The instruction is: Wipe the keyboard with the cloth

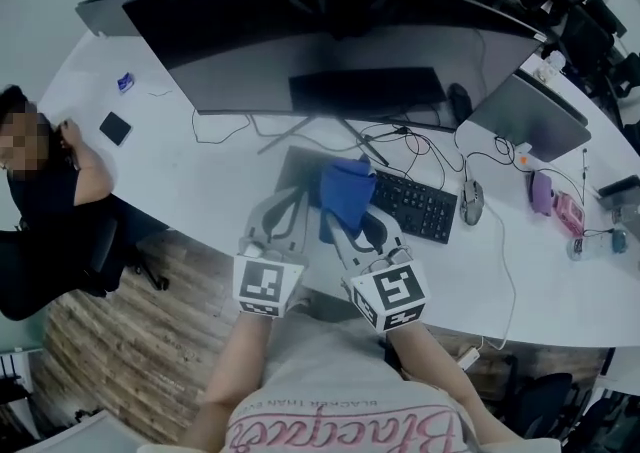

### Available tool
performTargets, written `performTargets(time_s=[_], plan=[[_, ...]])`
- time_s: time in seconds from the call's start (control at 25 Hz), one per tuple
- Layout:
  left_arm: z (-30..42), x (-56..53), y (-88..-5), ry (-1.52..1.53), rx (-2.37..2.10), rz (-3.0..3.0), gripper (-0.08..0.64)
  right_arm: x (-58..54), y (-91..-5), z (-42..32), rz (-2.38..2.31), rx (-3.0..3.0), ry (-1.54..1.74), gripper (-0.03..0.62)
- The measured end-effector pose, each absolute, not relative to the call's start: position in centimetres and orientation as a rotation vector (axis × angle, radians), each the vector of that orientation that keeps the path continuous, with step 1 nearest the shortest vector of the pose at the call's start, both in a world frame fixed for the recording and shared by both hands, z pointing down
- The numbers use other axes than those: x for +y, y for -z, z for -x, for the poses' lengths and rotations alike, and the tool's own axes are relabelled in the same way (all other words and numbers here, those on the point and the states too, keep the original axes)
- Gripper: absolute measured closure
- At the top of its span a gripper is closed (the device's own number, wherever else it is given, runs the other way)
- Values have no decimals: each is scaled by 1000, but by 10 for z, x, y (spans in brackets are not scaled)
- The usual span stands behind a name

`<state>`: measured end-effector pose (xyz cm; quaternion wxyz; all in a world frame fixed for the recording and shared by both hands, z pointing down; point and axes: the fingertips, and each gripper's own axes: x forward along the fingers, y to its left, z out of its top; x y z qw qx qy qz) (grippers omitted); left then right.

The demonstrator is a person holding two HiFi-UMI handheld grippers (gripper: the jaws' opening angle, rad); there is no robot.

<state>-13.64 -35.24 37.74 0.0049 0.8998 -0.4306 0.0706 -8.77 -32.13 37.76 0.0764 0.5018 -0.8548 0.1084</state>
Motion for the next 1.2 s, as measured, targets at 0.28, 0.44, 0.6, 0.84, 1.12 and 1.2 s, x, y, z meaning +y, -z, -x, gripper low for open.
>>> performTargets(time_s=[0.28, 0.44, 0.6, 0.84, 1.12, 1.2], plan=[[148, -371, -396, -252, -1372, -2756, 555, -338, -398, 90, -1456, -2566, -438, 494], [156, -381, -405, -272, -1327, -2756, 555, -347, -405, 100, -1469, -2548, -477, 494], [172, -393, -417, -297, -1264, -2757, 555, -357, -412, 118, -1507, -2517, -525, 494], [194, -409, -431, -329, -1145, -2782, 555, -371, -421, 150, -1548, -2470, -580, 494], [216, -427, -451, -353, -1035, -2795, 555, -392, -433, 182, -1537, -2425, -573, 494], [221, -434, -456, -359, -1018, -2795, 555, -401, -441, 190, -1554, -2410, -589, 494]])
